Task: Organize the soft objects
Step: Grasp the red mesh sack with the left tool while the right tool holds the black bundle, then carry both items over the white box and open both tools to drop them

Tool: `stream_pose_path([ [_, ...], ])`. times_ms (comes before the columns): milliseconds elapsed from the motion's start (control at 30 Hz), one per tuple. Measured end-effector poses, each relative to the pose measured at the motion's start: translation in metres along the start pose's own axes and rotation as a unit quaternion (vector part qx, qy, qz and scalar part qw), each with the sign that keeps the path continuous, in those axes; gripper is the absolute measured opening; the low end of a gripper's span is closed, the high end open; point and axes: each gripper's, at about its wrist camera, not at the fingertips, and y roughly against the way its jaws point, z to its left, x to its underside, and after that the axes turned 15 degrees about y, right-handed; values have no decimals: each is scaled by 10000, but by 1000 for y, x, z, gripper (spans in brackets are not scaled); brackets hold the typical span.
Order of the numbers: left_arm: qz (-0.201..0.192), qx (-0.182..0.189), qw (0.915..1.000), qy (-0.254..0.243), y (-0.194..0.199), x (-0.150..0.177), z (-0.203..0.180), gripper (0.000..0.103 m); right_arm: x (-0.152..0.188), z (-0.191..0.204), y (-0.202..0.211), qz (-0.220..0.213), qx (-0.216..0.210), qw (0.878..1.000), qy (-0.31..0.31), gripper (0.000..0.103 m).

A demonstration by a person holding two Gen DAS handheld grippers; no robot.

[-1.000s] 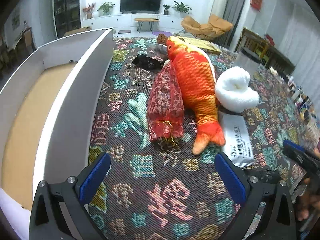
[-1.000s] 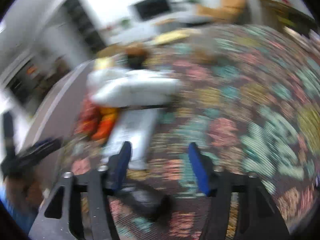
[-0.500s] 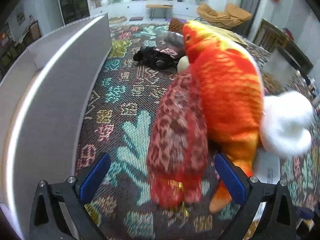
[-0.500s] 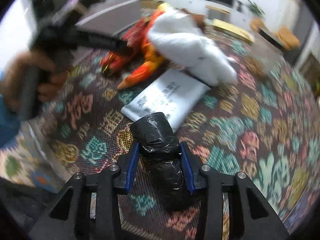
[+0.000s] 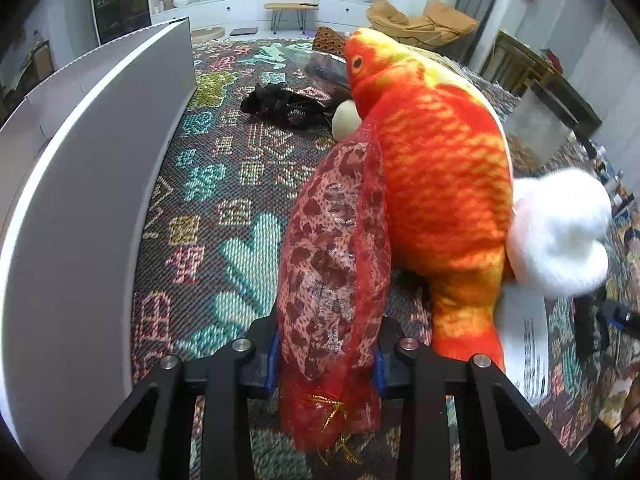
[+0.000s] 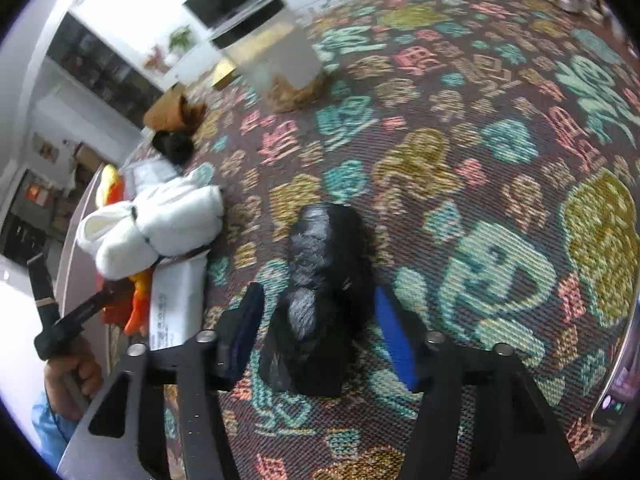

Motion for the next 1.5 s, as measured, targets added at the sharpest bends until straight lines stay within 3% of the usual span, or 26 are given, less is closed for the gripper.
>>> stream_pose_path([
  [100,22,-101,9999,-69,-2,7,-2,34,-8,14,-25,579,44,9977,338,70],
  [167,15,-201,9998,-19,-6,7,-4,43,-6,26,-35,909,547,9921,667,43],
  [233,37,-165,9998,80,-9,6,-2,49,-19,27,-40,888,768,9906,706,40],
  [300,38,-199,9998,52,-10,5,-2,49,-31,25,-41,725,932,9910,623,40],
  [367,20,-119,9999,99,-7,4,-2,30,-50,25,-37,442,1075,9913,622,40],
  [533,-147,376,9985,382,21,-6,3,26,-90,52,-2,-539,963,9902,861,40],
  [700,-287,831,9954,372,63,-12,6,27,-112,106,6,-553,718,9824,1630,40],
  [867,-626,1109,9904,548,125,-10,41,27,-95,188,4,-644,123,9737,2184,40],
  [1000,-1037,713,9887,810,169,-4,96,27,-79,262,0,-677,-548,9639,2515,40],
  [1100,-1338,78,9855,1042,191,1,148,27,-72,324,-13,-601,-1217,9505,2795,40],
  [1233,-1516,-667,9794,1158,198,8,193,27,-60,386,-36,-404,-1767,9334,3096,41],
  [1267,-1585,-981,9751,1199,199,10,202,28,-59,397,-42,-369,-1841,9310,3130,45],
  [1300,-1661,-1248,9698,1279,200,12,208,32,-57,408,-48,-349,-1890,9295,3147,48],
  [1333,-1701,-1363,9666,1346,199,14,212,49,-57,414,-55,-297,-1958,9283,3146,72],
  [1367,-1734,-1413,9641,1434,199,15,217,81,-58,420,-61,-259,-2000,9285,3119,88],
  [1433,-2019,-1556,9532,1627,202,20,221,103,-57,424,-64,-303,-1979,9313,3043,86],
  [1500,-2306,-1801,9427,1604,206,23,218,103,-61,409,-65,-391,-1893,9356,2955,86],
])
